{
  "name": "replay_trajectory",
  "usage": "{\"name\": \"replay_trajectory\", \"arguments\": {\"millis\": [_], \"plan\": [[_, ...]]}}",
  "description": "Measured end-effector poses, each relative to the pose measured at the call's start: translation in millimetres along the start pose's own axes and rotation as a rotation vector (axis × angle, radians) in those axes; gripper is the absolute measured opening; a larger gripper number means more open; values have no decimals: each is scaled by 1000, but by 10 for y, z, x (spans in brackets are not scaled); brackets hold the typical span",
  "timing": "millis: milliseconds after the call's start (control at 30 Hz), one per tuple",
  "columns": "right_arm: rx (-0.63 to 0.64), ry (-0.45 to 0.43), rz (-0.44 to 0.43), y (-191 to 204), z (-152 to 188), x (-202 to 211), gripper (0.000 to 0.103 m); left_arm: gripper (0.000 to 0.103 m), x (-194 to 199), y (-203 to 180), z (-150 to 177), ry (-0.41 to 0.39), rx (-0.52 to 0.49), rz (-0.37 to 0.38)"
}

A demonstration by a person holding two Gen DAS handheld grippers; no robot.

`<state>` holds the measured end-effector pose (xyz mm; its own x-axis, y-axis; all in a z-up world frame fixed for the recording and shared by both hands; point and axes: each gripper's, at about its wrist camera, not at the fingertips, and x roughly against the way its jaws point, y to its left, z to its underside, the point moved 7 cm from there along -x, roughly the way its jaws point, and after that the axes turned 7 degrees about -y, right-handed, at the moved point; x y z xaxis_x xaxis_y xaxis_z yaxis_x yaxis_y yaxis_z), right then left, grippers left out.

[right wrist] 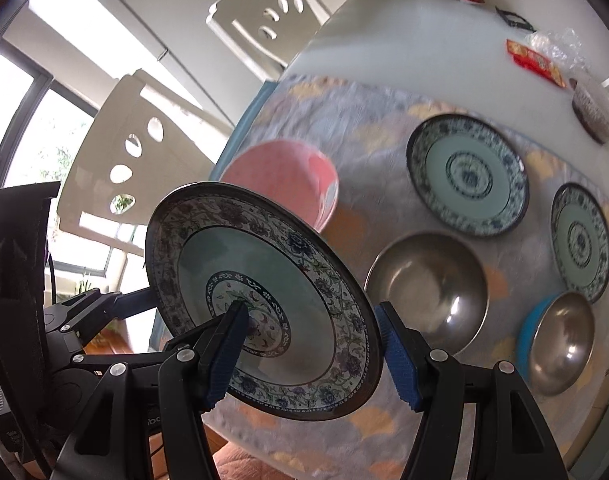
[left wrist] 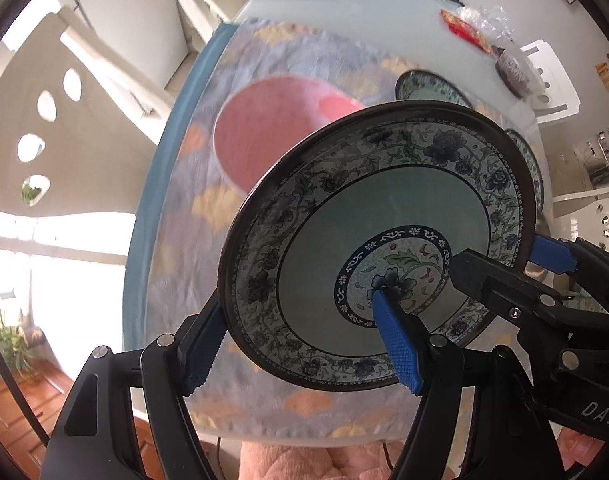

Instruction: Organize plates and bowls

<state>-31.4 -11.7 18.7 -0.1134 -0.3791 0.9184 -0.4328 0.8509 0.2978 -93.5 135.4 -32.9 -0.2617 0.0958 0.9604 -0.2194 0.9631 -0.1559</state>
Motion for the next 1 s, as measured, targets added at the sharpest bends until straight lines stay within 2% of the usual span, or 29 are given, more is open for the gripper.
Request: {"name": "replay_trajectory", "arguments": {"millis": [467,700,1000], "plan": [[2,112,-10,66,490,-416,64,70,-346,183,537,109,49,0],[-23,167,-6,22,626,-663,64,70,-544,221,646,156,58,8],[-64,208,-7,-48,685,-859,64,70,-726,226,668,176,73,21]]}}
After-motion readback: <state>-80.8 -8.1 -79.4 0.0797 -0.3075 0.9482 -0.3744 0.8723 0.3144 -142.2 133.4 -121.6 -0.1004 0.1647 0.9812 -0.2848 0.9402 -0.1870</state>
